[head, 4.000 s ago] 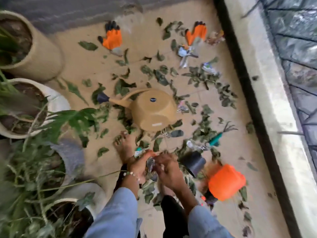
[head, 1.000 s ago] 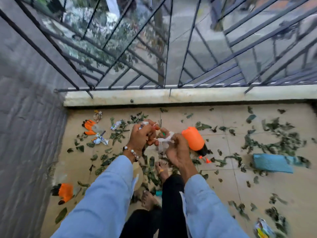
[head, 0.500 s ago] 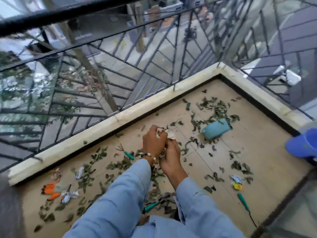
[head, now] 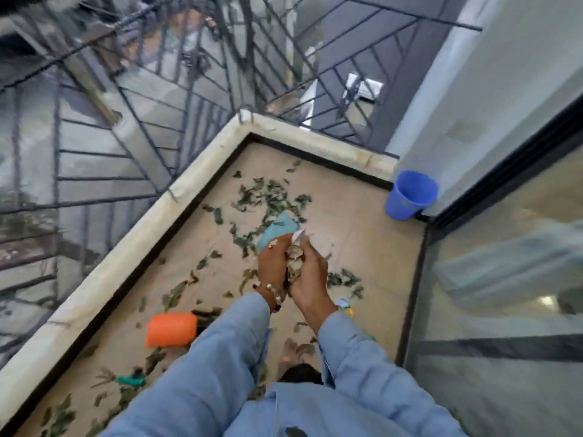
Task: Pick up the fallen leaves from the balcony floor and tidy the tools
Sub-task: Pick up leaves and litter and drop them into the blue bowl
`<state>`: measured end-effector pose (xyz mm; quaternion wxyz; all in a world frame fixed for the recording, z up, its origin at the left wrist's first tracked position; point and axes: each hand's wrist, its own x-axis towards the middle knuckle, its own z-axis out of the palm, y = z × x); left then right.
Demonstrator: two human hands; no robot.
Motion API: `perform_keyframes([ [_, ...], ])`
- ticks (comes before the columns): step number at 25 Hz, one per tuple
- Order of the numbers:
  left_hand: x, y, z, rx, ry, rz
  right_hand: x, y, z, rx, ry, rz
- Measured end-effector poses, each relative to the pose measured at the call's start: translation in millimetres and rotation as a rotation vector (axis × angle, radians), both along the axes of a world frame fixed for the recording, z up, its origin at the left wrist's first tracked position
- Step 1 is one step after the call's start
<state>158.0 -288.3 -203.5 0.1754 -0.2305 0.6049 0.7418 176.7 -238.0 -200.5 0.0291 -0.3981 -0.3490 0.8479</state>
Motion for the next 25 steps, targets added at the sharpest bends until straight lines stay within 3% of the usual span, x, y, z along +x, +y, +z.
perform_keyframes([
  [2,-23.4,49.6,3.8,0.136,-0.084,-0.021,-23.7,50.9,-2.0,0.119,0.038,-0.024],
  [4,-46.5,91.1,1.8,0.198,-0.171,-0.049,-41.5,93.1,-5.3,0.364,0.053,0.014],
  [8,-90.1,147.5,-5.1,0.093,-0.173,-0.118,-64.4,143.9,-5.8,1.050,-0.026,0.137],
  [13,-158.8,209.9,-12.5,0.098,-0.274,-0.286,-124.2,211.3,-26.2,1.445,-0.103,0.077],
  [16,-219.6,254.2,-19.7,0.115,-0.330,-0.286,-178.7,264.2,-47.1,1.241,-0.117,0.131],
  [20,-307.2,309.6,-17.2,0.073,-0.341,-0.371,-257.5,306.1,-45.6,0.288,0.042,-0.268],
  [22,-350.0,338.2,-10.1,0.080,-0.322,-0.413,-294.8,332.5,-41.8,0.153,0.023,-0.380],
  [25,-401.0,391.1,-9.6,0.114,-0.275,-0.531,-349.7,384.5,-29.9,0.125,0.052,-0.364],
])
